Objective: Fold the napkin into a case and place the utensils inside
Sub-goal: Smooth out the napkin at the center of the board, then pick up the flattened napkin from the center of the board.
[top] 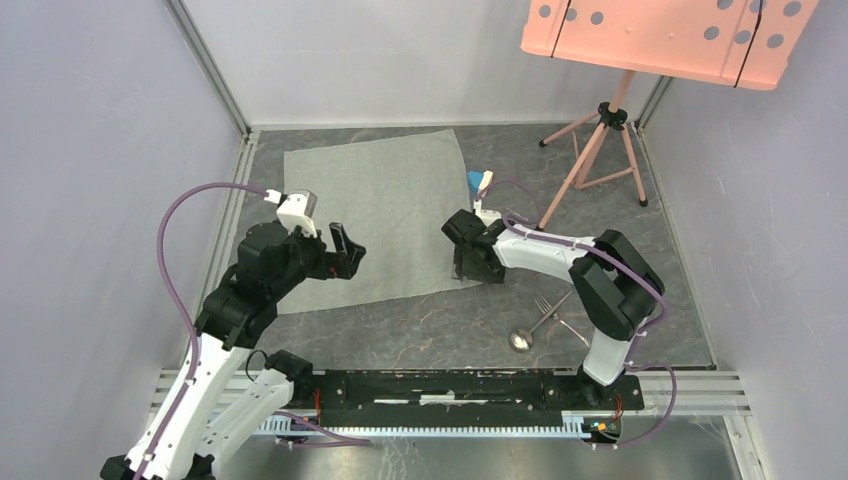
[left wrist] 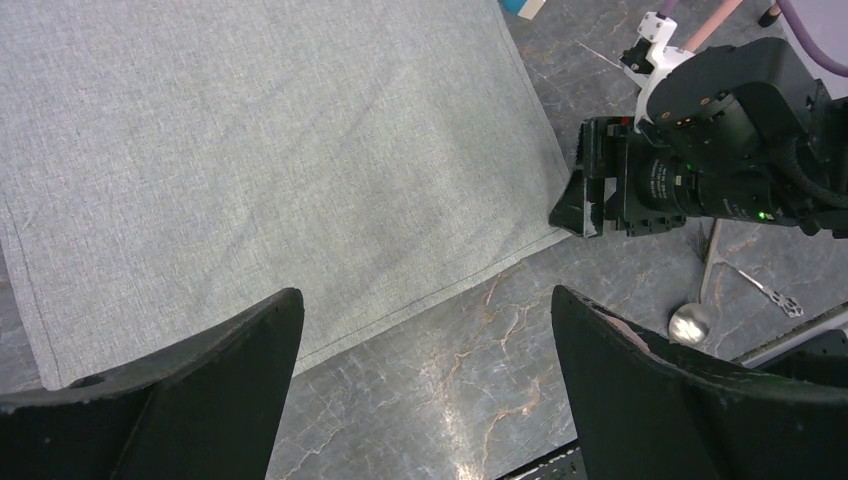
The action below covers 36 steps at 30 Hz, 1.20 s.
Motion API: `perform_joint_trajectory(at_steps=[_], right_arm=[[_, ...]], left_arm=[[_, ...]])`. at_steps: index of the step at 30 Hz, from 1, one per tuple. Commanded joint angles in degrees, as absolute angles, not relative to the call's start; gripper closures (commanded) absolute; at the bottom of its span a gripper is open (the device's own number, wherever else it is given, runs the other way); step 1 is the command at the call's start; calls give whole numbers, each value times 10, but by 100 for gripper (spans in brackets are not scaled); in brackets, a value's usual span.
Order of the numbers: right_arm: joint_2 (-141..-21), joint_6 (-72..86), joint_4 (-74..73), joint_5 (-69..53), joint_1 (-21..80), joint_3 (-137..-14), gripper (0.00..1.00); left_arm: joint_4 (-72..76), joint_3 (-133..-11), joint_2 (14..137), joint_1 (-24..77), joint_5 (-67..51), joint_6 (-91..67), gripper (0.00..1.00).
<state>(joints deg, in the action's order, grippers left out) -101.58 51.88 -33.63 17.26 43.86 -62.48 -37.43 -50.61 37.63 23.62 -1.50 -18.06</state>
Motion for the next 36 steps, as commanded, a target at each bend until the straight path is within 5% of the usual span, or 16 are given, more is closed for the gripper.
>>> perform_joint_trajectory(at_steps=[1,13,18,24,36], right_arm=[[-1033,561,-386,204,453,-660,29],[-1047,598,-371,206,454,-635,42],[-1038,609,-349,214,454,-610,61],[-1016,593,-316,255,450,-583,100],[-878,449,-44,386,396,-471,100]], left_arm=[[-368,-505,364,239,-4,-157,0],[-369,-504,351,246,-2,-157,0],[-369,-503,351,248,13,-158,0],[-368,-499,358,245,26,-161,0],[-366,-486,413,246,95,-200,0]])
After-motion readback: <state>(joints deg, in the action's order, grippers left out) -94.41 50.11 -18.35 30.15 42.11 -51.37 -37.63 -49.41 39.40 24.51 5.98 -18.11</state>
